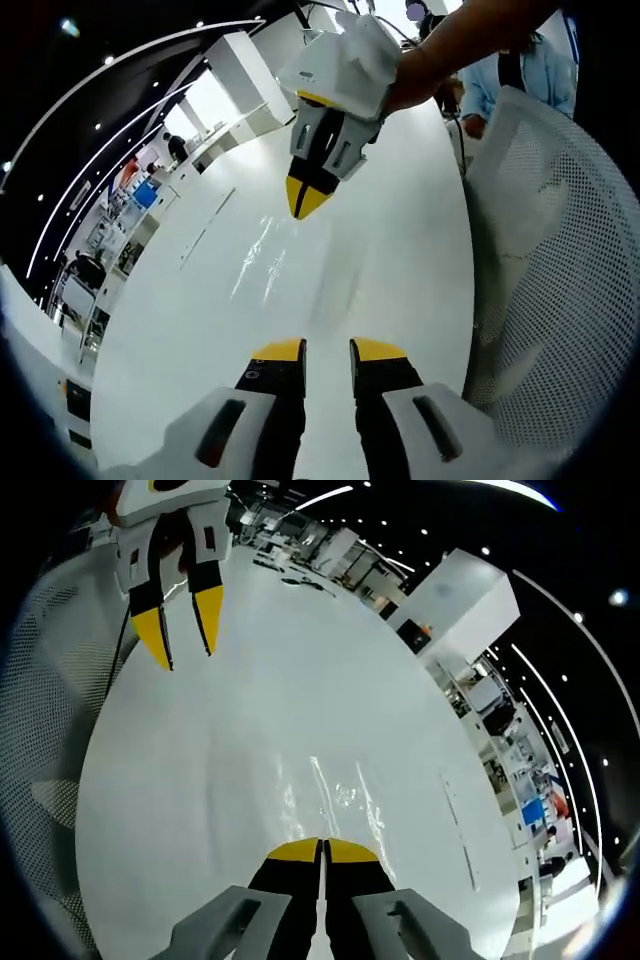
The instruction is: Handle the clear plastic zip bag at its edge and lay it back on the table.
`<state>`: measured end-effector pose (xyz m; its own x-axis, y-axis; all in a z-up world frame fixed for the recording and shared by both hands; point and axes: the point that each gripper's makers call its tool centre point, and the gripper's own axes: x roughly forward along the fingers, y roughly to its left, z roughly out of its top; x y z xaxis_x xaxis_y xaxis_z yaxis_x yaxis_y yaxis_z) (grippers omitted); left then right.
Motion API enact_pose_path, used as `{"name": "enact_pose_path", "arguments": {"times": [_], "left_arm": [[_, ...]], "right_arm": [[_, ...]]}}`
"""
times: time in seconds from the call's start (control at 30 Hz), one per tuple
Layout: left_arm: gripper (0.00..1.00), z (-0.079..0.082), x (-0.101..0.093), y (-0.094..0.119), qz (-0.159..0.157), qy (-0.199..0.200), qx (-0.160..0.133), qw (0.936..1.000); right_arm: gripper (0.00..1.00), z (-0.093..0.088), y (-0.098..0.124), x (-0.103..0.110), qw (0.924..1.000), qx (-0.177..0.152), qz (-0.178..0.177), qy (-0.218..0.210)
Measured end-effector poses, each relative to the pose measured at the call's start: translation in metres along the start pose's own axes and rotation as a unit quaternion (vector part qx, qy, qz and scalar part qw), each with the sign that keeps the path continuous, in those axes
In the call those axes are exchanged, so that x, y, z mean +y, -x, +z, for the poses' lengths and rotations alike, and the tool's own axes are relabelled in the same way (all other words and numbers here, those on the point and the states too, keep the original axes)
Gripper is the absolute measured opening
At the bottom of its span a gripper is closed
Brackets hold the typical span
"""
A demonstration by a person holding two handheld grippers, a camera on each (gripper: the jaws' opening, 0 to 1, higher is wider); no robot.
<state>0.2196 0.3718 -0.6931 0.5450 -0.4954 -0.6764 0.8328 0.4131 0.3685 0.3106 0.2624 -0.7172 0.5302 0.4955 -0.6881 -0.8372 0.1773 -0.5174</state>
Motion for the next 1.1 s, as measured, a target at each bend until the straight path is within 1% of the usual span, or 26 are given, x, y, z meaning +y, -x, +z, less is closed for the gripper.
{"name": "enact_pose_path", "arguments": {"times": [0.17,0.3,0.47,0.5,0.6,0.77,0.8,0.87,0.93,1.1], "left_arm": [[0.15,-0.004,0.0,-0.001,0.0,0.002,0.003,1.0],[0.15,-0.005,0.0,-0.001,0.0,0.003,0.004,1.0],[0.14,-0.007,0.003,0.0,0.002,0.005,0.005,1.0],[0.14,-0.007,0.004,0.001,0.003,0.005,0.005,1.0],[0.14,-0.008,0.004,0.001,0.003,0.005,0.006,1.0],[0.14,-0.009,0.005,0.001,0.004,0.006,0.007,0.9999],[0.14,-0.009,0.005,0.001,0.004,0.006,0.007,0.9999],[0.14,-0.01,0.006,0.0,0.004,0.005,0.008,0.9999],[0.14,-0.009,0.005,0.0,0.005,0.006,0.007,0.9999],[0.14,-0.008,0.005,-0.001,0.004,0.005,0.007,1.0]], "right_arm": [[0.0,-0.004,-0.004,-0.005,1.0,0.006,-0.002,-0.004],[0.0,-0.005,-0.007,-0.009,0.9998,0.008,-0.007,-0.019],[0.0,-0.005,-0.011,-0.013,0.9995,0.01,-0.012,-0.028],[0.0,-0.005,-0.012,-0.015,0.9991,0.009,-0.013,-0.039],[0.0,-0.005,-0.015,-0.017,0.999,0.008,-0.015,-0.042],[0.0,-0.006,-0.018,-0.016,0.9982,0.009,-0.01,-0.058],[0.0,-0.005,-0.017,-0.012,0.9979,0.008,-0.004,-0.064],[0.0,-0.004,-0.015,-0.01,0.9978,0.005,-0.002,-0.067],[0.0,-0.006,-0.016,-0.007,0.997,0.007,0.011,-0.076],[0.0,-0.009,-0.015,-0.004,0.9967,0.003,0.019,-0.08]]}}
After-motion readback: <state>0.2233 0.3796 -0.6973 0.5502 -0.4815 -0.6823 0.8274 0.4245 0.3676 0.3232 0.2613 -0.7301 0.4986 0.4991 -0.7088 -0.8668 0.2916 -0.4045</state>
